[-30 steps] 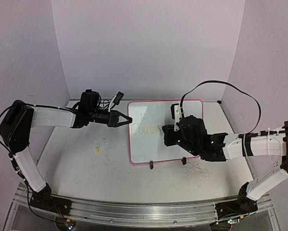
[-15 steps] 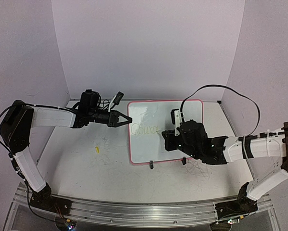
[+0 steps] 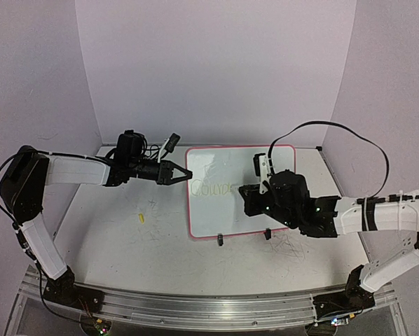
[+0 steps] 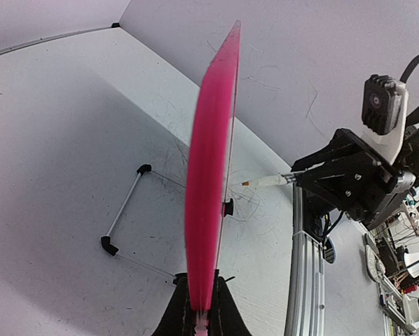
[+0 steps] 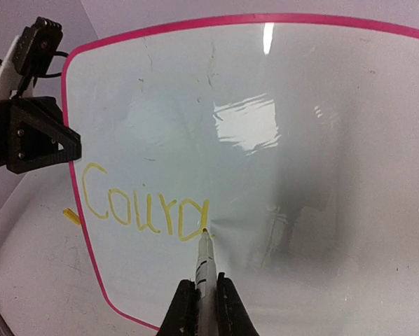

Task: Write a sentence on the whiteboard
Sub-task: Write a sentence at the center of the board.

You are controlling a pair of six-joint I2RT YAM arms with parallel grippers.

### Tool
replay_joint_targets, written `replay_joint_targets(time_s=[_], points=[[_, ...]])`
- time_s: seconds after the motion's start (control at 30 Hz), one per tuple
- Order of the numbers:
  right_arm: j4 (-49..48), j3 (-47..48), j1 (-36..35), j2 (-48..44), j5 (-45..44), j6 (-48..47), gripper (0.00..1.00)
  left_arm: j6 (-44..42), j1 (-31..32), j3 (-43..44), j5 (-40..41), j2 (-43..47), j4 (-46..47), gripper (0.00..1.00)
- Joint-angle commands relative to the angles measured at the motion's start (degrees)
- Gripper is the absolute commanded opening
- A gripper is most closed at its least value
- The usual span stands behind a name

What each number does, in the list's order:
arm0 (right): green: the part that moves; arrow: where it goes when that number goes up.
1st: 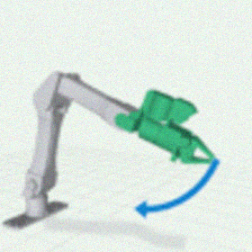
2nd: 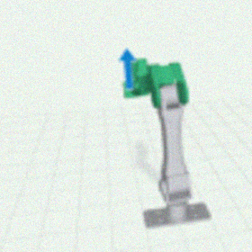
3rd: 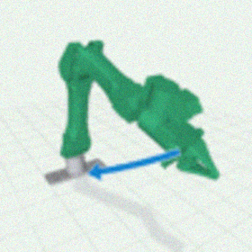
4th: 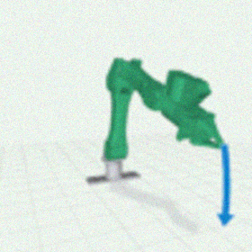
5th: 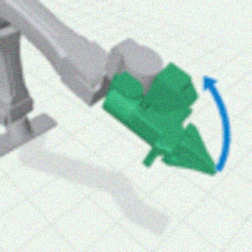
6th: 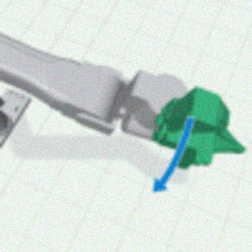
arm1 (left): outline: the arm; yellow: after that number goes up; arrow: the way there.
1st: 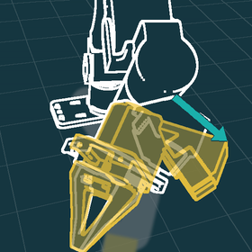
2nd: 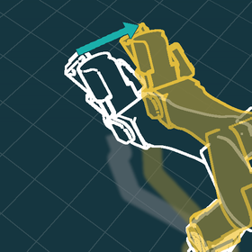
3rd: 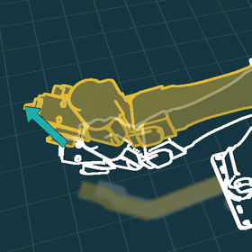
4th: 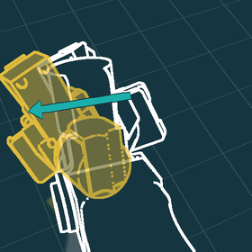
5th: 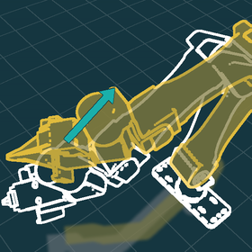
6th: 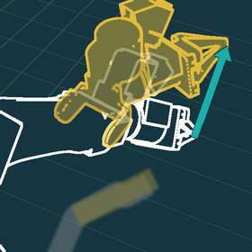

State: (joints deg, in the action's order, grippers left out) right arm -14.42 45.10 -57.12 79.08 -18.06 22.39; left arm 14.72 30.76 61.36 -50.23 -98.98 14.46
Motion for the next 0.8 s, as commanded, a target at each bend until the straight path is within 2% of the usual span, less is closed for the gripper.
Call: replay_joint_targets(time_s=[0.0,0.77], points=[[-2.0,0.8,0.9,-1.9,1.1,-2.4,0.00,-1.7,0.3,-0.1,2.0,2.1,1.1,0.00],[-2.3,-0.1,2.5,-0.9,0.7,-1.4,0.00,-2.0,0.3,-0.2,2.2,2.4,1.1,0.00]])
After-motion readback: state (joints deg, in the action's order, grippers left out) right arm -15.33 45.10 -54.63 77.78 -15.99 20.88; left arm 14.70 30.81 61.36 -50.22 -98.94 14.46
